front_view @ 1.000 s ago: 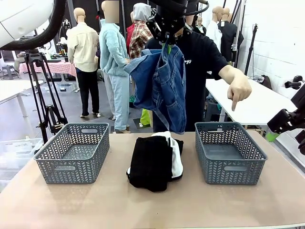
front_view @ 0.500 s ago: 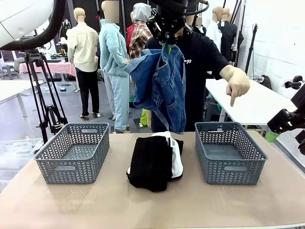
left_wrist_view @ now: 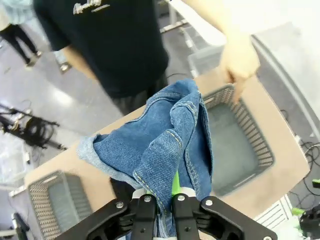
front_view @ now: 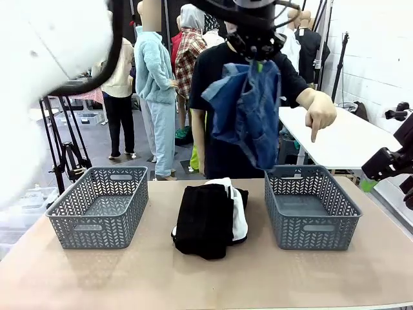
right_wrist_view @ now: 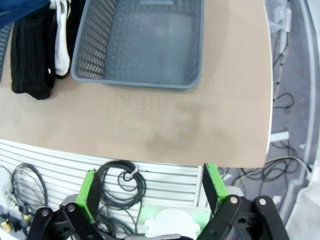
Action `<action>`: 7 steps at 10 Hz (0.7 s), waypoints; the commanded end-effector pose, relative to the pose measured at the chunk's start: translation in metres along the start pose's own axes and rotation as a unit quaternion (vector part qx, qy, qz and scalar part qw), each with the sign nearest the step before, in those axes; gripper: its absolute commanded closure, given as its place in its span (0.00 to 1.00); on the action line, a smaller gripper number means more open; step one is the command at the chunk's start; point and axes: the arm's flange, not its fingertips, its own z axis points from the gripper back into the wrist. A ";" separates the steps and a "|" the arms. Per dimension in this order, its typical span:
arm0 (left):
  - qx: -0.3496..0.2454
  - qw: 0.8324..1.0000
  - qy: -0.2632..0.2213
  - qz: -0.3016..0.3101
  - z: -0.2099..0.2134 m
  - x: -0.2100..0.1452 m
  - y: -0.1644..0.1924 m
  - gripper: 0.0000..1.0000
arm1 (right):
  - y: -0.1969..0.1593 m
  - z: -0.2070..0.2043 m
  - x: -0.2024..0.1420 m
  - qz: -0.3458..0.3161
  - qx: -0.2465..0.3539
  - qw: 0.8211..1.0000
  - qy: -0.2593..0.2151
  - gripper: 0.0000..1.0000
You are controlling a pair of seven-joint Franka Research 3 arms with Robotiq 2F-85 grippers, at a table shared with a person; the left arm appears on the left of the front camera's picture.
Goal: Sort the tops and bottoms.
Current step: Sort the clothes according to human instructions.
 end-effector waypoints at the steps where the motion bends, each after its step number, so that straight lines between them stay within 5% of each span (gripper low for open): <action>1: -0.078 0.997 0.000 0.013 -0.014 0.057 -0.011 1.00 | 0.001 0.000 0.001 0.003 0.003 1.000 -0.001 0.00; 3: -0.167 0.984 -0.019 0.064 -0.038 0.057 -0.013 1.00 | 0.001 0.000 0.001 0.003 0.003 1.000 -0.001 0.00; 5: -0.119 0.992 -0.011 0.039 -0.046 0.015 -0.008 1.00 | 0.001 0.000 0.001 0.003 0.003 1.000 -0.001 0.00; 7: -0.119 0.992 -0.011 0.039 -0.046 0.015 -0.008 1.00 | 0.001 0.000 0.001 0.003 0.003 1.000 -0.001 0.00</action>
